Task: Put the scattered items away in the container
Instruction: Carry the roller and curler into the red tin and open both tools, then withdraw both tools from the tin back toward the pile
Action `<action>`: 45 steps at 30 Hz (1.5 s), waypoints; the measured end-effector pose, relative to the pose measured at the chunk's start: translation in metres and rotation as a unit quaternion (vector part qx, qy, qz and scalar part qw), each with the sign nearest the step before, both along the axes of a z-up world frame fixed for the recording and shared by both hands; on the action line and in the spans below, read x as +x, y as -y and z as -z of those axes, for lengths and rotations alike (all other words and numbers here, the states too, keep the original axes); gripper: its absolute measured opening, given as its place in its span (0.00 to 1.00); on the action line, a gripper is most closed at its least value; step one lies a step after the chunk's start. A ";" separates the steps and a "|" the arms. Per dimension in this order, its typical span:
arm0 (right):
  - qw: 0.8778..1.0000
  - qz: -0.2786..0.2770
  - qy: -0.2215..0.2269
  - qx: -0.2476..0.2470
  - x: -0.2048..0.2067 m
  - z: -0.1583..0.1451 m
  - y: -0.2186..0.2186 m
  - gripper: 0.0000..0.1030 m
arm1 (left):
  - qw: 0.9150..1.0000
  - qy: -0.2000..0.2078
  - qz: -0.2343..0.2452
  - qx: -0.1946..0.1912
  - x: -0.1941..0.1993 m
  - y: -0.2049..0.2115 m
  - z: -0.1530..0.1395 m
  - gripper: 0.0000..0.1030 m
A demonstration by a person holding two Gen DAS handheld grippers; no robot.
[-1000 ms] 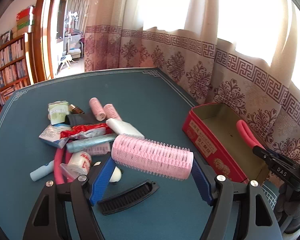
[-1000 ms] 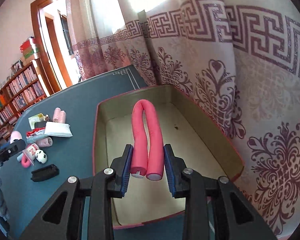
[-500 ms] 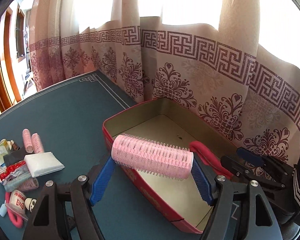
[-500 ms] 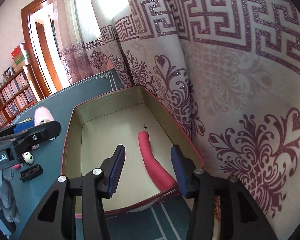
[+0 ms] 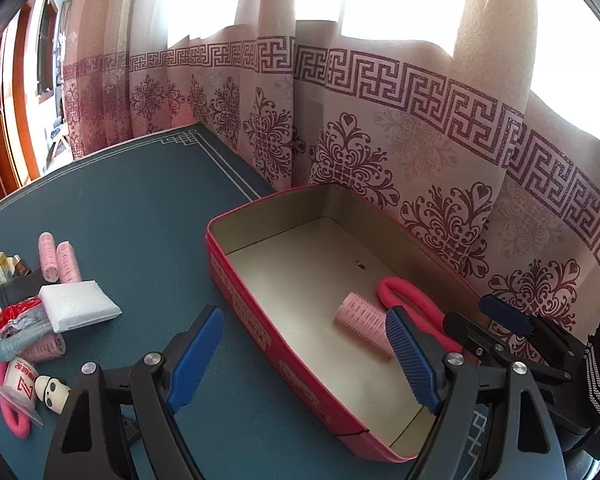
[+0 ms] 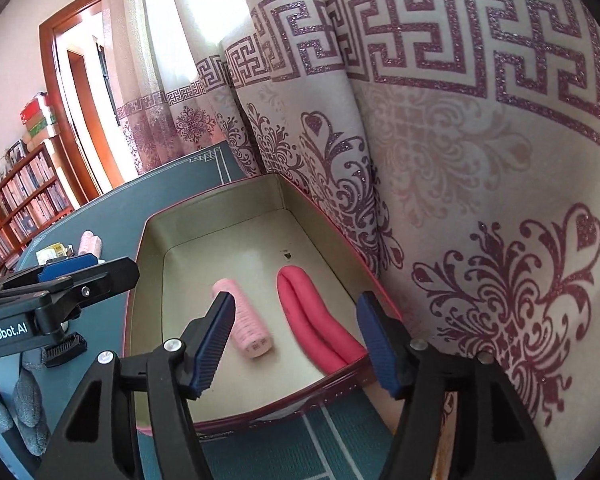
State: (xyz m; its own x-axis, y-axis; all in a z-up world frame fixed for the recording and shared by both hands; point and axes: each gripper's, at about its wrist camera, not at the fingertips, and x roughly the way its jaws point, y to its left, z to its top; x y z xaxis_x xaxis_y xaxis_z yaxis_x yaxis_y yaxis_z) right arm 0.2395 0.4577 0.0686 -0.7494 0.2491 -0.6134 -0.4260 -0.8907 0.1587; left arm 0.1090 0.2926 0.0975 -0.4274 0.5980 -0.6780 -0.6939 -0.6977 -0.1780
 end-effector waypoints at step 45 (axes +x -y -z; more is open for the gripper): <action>0.960 -0.259 0.071 -0.078 -0.072 0.042 0.215 0.79 | 0.963 0.046 -0.266 0.007 -0.051 0.268 0.064 0.83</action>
